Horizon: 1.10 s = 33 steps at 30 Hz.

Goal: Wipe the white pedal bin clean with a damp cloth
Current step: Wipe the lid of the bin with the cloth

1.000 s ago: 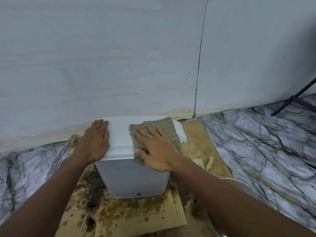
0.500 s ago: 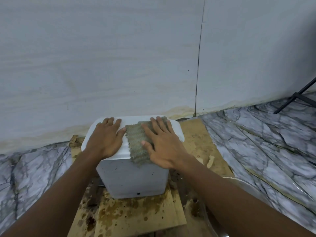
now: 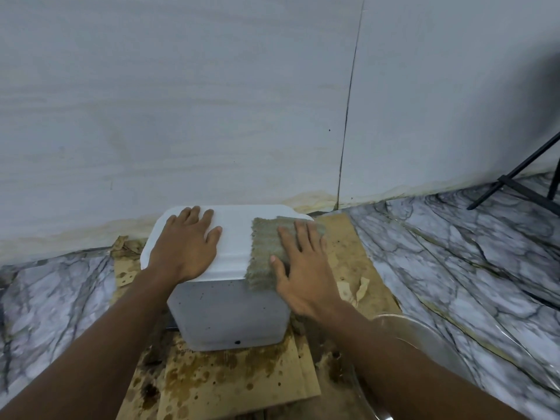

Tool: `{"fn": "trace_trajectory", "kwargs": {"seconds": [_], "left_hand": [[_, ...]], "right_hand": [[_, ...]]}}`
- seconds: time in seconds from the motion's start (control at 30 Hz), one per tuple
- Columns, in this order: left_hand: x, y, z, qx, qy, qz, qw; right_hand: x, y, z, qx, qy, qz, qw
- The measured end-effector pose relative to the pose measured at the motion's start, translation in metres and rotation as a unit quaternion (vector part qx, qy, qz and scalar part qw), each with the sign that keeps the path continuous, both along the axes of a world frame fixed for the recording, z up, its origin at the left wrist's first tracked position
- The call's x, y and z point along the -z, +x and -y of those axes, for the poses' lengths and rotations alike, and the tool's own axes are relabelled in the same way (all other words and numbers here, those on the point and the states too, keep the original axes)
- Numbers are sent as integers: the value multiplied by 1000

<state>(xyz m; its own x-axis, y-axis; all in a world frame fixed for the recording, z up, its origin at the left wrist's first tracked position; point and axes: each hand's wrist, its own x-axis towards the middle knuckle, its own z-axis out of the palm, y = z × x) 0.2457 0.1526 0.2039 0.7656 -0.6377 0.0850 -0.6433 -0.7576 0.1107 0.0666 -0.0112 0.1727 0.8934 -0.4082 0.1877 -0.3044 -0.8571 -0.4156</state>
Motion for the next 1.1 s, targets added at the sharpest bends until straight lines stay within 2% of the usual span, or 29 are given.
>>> {"fn": "trace_trajectory", "kwargs": {"seconds": [0.13,0.3,0.5,0.57,0.73,1.1], "left_hand": [[-3,3,-5,0,12,-15,1000],[3,0,-11,9,30,12,999],[7,-1,-9,7,26,24,999],[9,0,-9,6,26,29,999],[11,1,-8,7,24,35,999],[14,2,-7,9,25,50,998]], "right_hand": [[5,-6,-18,4,2,27,1000],[12,-11,-20,-10,25,84,996],[12,-7,-25,43,87,124,987],[9,-2,-26,35,79,137,987],[4,4,-27,19,42,135,990],[5,-2,-25,12,70,136,988]]}}
